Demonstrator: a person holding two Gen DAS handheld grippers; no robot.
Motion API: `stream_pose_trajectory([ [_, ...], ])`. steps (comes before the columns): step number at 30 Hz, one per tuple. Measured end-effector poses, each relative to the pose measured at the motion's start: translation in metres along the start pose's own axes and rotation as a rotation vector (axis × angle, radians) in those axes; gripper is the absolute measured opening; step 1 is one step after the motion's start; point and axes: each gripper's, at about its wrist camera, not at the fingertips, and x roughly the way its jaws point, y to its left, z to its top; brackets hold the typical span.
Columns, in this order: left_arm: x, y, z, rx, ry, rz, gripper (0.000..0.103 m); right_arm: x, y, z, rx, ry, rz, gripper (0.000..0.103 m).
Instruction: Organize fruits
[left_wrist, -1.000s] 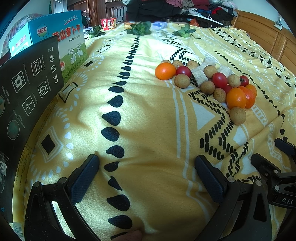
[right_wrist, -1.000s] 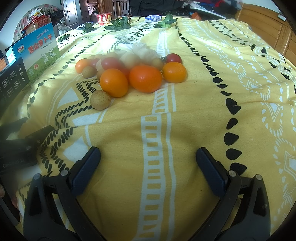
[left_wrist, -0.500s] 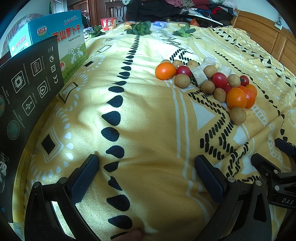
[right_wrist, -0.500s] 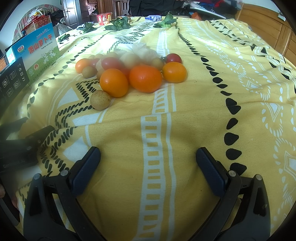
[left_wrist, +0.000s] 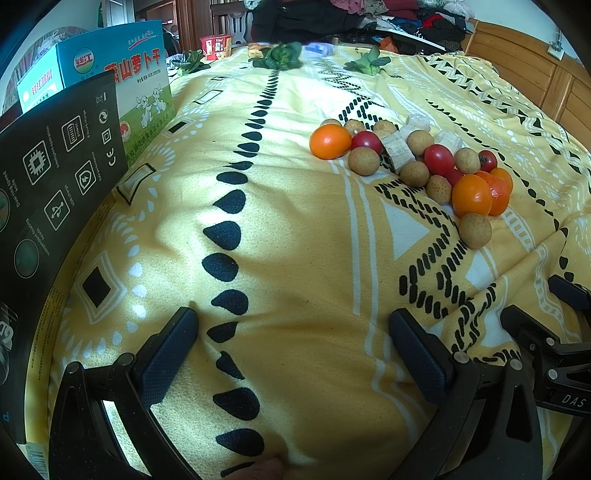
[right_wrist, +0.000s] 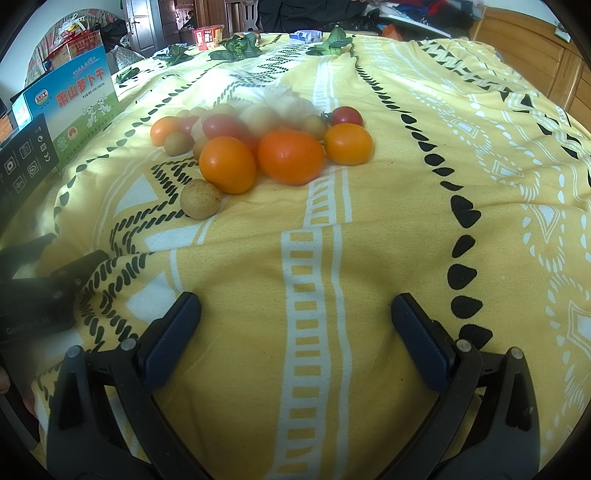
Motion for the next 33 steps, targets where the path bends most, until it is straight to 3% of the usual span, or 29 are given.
stream_pose_trajectory([
  [27,-0.001,0.0,-0.001,0.0,-0.002,0.003,0.103,0.0,0.0,0.0,0.0,0.001,0.0,0.103],
  [31,-0.004,-0.002,0.003,-0.005,0.034,0.015,0.103,0.0,0.0,0.0,0.0,0.001,0.001,0.103],
  [33,-0.009,-0.003,0.012,-0.006,0.052,-0.021,0.101,0.0,0.0,0.0,0.001,0.0,0.002,0.103],
])
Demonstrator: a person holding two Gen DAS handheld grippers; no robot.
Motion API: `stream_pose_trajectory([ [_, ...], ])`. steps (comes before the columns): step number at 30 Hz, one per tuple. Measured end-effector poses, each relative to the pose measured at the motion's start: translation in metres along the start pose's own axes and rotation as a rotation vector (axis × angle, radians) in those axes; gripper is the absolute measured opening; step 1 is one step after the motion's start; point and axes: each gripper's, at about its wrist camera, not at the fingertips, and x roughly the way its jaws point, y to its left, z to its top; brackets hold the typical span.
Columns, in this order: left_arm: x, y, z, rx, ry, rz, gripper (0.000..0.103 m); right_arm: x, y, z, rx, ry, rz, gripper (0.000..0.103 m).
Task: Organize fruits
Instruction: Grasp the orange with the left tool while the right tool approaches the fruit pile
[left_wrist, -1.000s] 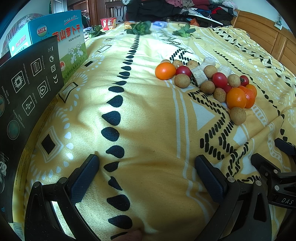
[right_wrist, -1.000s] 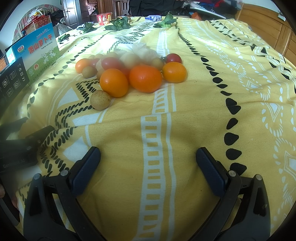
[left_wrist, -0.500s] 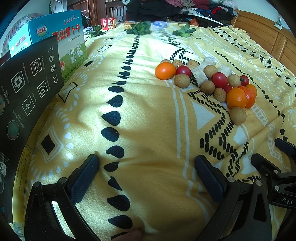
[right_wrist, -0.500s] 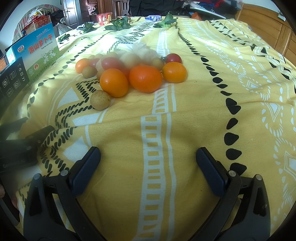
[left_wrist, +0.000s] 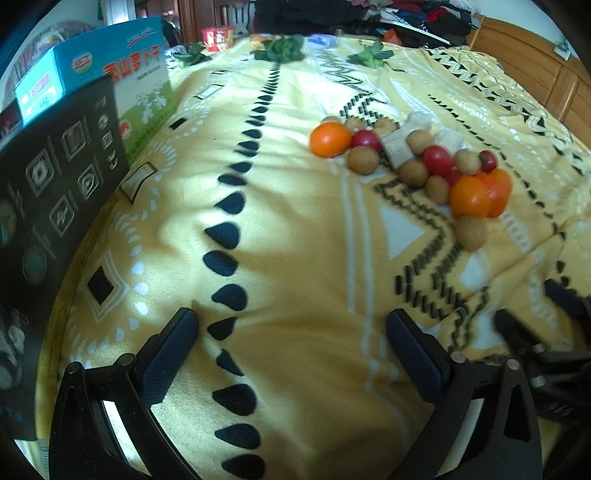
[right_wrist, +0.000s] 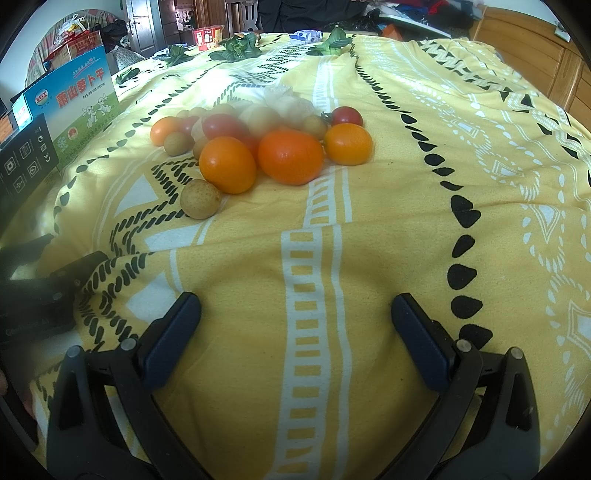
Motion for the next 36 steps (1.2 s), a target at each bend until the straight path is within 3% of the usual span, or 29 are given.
stream_pose_trajectory([
  [6,-0.014,0.004,0.055,-0.039,-0.125,-0.138,0.085,0.0,0.0,0.0,0.001,0.0,0.001,0.103],
  [7,-0.009,0.006,0.065,-0.043,-0.129,-0.153,0.08,0.0,0.0,0.0,0.001,0.0,0.001,0.103],
  [8,-0.002,0.008,0.072,-0.045,-0.125,-0.154,0.067,0.0,0.0,0.0,0.001,0.001,0.001,0.103],
  [10,0.024,0.014,0.088,-0.044,-0.082,-0.167,0.059,0.0,0.0,0.0,0.001,0.001,0.001,0.103],
  [14,0.056,0.02,0.096,-0.069,-0.05,-0.192,0.058,0.001,0.0,0.0,0.001,0.001,0.001,0.103],
  [24,0.072,0.012,0.115,-0.044,-0.051,-0.242,0.058,0.003,0.002,0.001,-0.016,0.015,-0.02,0.103],
  [25,0.073,0.011,0.116,-0.039,-0.052,-0.243,0.054,0.004,0.003,0.003,-0.018,0.019,-0.025,0.103],
  [26,0.074,0.01,0.117,-0.034,-0.051,-0.258,0.038,0.005,0.003,0.004,-0.018,0.021,-0.025,0.103],
  [30,0.073,0.009,0.116,-0.035,-0.06,-0.277,0.038,0.004,-0.001,0.005,-0.005,0.038,-0.002,0.103],
  [32,0.065,0.012,0.114,-0.045,-0.082,-0.268,0.037,0.002,-0.006,0.009,-0.001,0.07,0.056,0.103],
  [34,0.05,0.018,0.11,-0.075,-0.121,-0.271,0.037,-0.009,-0.014,0.011,0.037,0.05,0.17,0.103],
  [36,0.032,0.023,0.106,-0.091,-0.159,-0.277,0.037,-0.025,-0.02,0.01,0.071,-0.005,0.177,0.101],
])
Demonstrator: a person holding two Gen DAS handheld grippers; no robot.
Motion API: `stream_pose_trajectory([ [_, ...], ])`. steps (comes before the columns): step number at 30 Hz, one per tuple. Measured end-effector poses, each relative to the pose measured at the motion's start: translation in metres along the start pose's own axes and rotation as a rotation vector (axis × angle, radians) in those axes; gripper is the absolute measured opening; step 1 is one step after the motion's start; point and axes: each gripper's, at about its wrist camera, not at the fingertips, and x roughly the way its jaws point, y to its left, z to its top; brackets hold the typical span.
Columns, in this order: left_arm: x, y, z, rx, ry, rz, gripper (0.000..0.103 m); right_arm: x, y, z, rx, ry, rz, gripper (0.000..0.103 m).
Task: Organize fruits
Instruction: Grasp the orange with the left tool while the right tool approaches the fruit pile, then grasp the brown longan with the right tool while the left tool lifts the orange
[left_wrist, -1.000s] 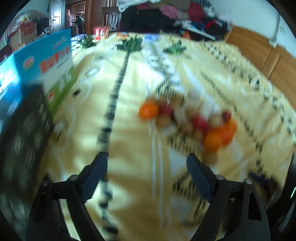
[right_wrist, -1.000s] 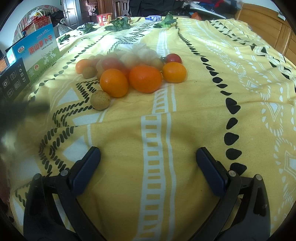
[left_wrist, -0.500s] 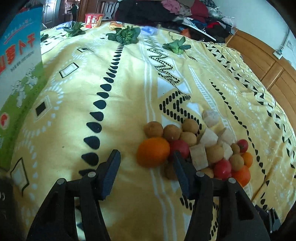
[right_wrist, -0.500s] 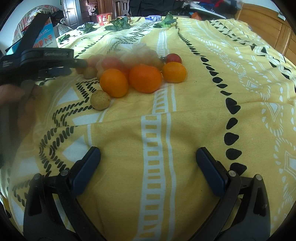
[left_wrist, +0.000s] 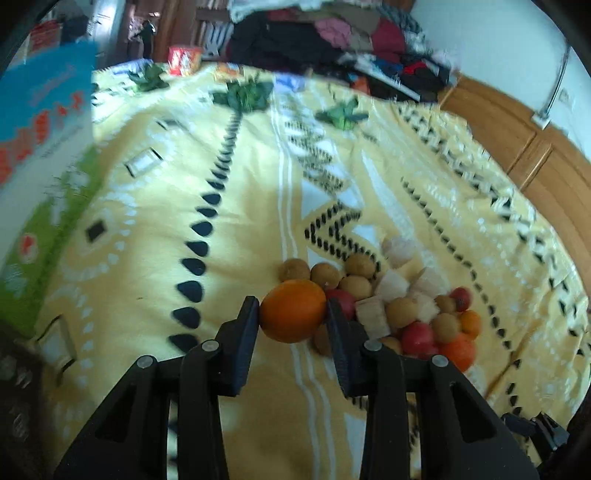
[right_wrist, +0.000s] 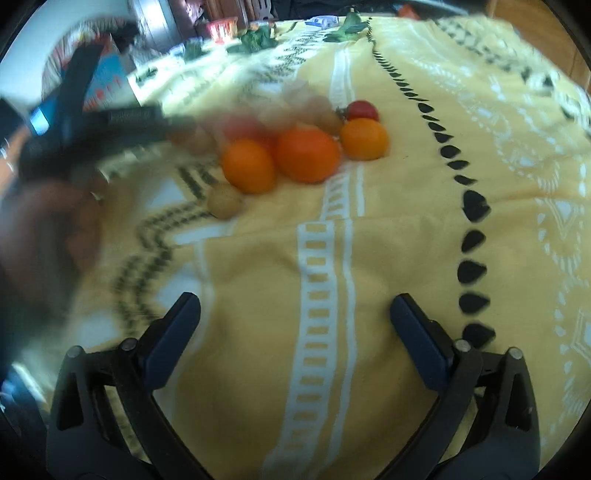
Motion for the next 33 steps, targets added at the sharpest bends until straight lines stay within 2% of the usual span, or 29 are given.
stream_pose_trajectory([
  [1,-0.011,-0.001,-0.002,-0.003,-0.021,-0.008,0.037,-0.013,0.002,0.001,-0.005,-0.031,0.016,0.101],
  [3,-0.031,-0.002,-0.008,-0.007,-0.045,-0.008,0.038,-0.028,0.012,0.003,-0.062,-0.114,-0.008,0.101],
  [4,-0.038,-0.002,-0.01,-0.013,-0.052,-0.013,0.038,-0.038,0.016,0.008,-0.056,-0.19,0.013,0.101],
  [5,-0.044,-0.001,-0.012,-0.017,-0.059,-0.016,0.038,-0.041,0.02,0.012,-0.066,-0.228,0.013,0.101],
  [7,-0.059,-0.001,-0.016,-0.02,-0.079,-0.013,0.038,-0.031,0.034,0.026,-0.111,-0.239,0.028,0.098],
  [8,-0.064,-0.002,-0.018,-0.016,-0.084,-0.012,0.038,-0.02,0.04,0.031,-0.137,-0.23,0.015,0.081],
  [9,-0.068,-0.003,-0.019,-0.008,-0.092,-0.008,0.038,-0.003,0.044,0.041,-0.133,-0.181,0.045,0.062],
  [10,-0.073,-0.004,-0.02,0.001,-0.103,-0.006,0.038,0.003,0.039,0.049,-0.087,-0.129,0.104,0.053],
  [11,-0.076,-0.005,-0.021,0.006,-0.111,-0.007,0.038,0.01,0.036,0.054,-0.057,-0.101,0.146,0.04],
  [12,-0.078,-0.005,-0.022,0.008,-0.115,-0.008,0.038,0.024,0.039,0.059,-0.047,-0.071,0.153,0.035],
  [14,-0.079,-0.005,-0.023,0.009,-0.116,-0.013,0.038,0.03,0.037,0.054,-0.028,-0.033,0.174,0.035],
  [23,-0.067,-0.004,-0.031,0.001,-0.076,-0.033,0.038,0.051,0.035,0.046,-0.037,0.06,0.148,0.035],
  [26,-0.073,-0.007,-0.033,0.003,-0.08,-0.04,0.038,0.051,0.035,0.046,-0.045,0.04,0.13,0.027],
  [29,-0.086,-0.007,-0.03,0.0,-0.095,-0.045,0.038,0.036,0.042,0.048,-0.067,-0.009,0.13,0.027],
  [33,-0.121,-0.004,-0.02,-0.004,-0.155,-0.042,0.038,-0.003,0.063,0.065,-0.088,-0.104,0.142,0.027],
])
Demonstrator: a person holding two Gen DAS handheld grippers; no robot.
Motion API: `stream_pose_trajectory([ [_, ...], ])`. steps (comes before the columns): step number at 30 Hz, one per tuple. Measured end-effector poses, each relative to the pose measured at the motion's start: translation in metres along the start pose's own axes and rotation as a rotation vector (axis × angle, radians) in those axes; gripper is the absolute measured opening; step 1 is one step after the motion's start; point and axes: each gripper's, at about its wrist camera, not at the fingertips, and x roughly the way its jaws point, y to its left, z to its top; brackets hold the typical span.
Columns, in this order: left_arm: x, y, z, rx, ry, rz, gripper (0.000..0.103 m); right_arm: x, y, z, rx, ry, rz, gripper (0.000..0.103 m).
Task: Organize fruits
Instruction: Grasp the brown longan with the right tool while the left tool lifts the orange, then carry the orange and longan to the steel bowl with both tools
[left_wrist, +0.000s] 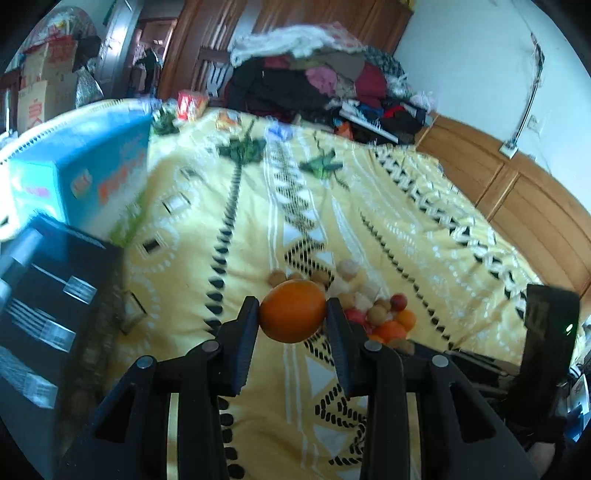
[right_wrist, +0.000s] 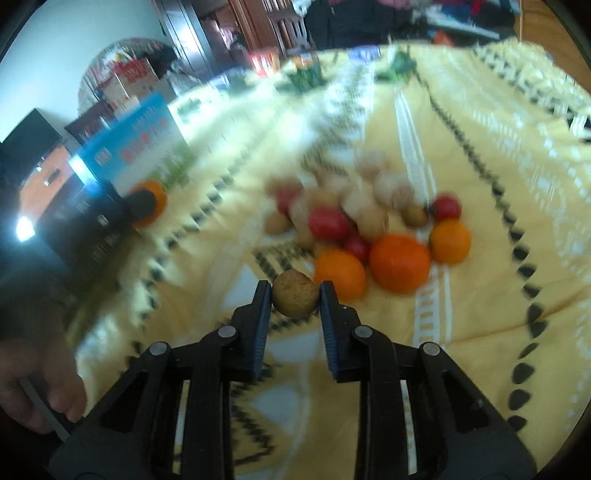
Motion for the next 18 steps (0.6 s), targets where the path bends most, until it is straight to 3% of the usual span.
stream_pose_trajectory([
  [4,-0.046,0.008,0.018,0.017,-0.068,0.044,0.038,-0.025,0.038,0.028,-0.069,-0.073,0.038,0.027],
  [8,-0.096,0.04,0.033,-0.019,-0.13,0.126,0.038,-0.035,0.085,0.051,-0.138,-0.114,0.105,0.027],
  [18,-0.234,0.179,0.031,-0.205,-0.251,0.455,0.038,-0.03,0.229,0.087,-0.3,-0.097,0.342,0.027],
])
